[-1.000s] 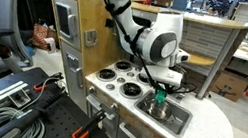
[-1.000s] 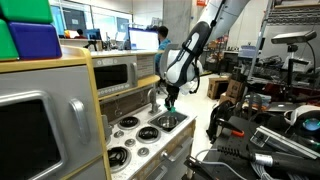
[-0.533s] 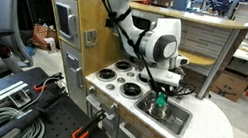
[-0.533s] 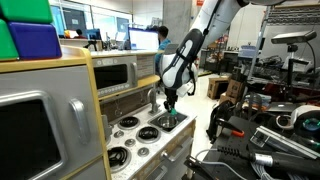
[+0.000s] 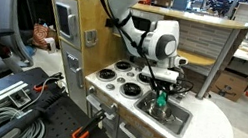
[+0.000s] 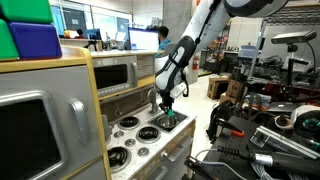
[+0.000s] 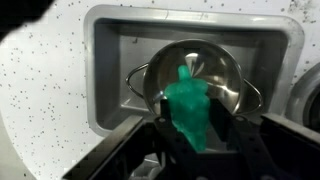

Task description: Pick up the green grapes from the stove and place them inside the pot in the sink

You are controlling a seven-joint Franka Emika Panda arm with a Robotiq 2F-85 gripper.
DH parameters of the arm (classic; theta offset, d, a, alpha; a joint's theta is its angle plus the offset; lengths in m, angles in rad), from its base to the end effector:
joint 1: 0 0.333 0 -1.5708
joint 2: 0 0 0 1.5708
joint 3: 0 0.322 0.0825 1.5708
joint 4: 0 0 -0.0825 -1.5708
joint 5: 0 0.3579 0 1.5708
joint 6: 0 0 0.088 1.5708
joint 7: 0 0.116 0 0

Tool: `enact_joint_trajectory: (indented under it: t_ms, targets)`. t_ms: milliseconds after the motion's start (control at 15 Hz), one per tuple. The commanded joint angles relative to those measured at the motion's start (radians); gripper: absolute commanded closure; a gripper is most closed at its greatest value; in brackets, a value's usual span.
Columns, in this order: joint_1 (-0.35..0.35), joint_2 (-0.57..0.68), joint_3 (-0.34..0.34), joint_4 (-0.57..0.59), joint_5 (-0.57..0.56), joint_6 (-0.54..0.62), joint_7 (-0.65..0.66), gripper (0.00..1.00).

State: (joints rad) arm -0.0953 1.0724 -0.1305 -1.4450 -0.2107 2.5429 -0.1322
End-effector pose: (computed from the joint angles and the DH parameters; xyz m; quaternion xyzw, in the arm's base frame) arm 0.6769 -0.1378 0.0625 0.9903 0.0739 -0.0075 0.1175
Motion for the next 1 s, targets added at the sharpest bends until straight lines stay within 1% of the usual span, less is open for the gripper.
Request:
enact_joint_trajectory:
  t_ms: [0,67,200,267,333,467,667,800,867,933]
  targets:
    - [0.004,0.046,-0.001,0.092,0.008,-0.084,0.005,0.25]
    - [-0.004,0.041,0.01,0.094,0.012,-0.097,-0.009,0.17]
    - [-0.04,0.011,0.063,0.066,0.034,-0.129,-0.076,0.04]
    - [-0.06,-0.021,0.094,0.024,0.044,-0.138,-0.123,0.0]
    - [-0.075,-0.048,0.118,-0.011,0.051,-0.154,-0.17,0.0]
    - [-0.1,-0.139,0.151,-0.133,0.051,-0.174,-0.267,0.0]
    - [-0.167,-0.263,0.209,-0.283,0.072,-0.196,-0.426,0.0]
    - [-0.207,-0.35,0.236,-0.382,0.101,-0.219,-0.5,0.0]
    - [-0.147,-0.223,0.186,-0.236,0.079,-0.192,-0.418,0.0]
    - [-0.162,-0.263,0.194,-0.279,0.093,-0.204,-0.453,0.0]
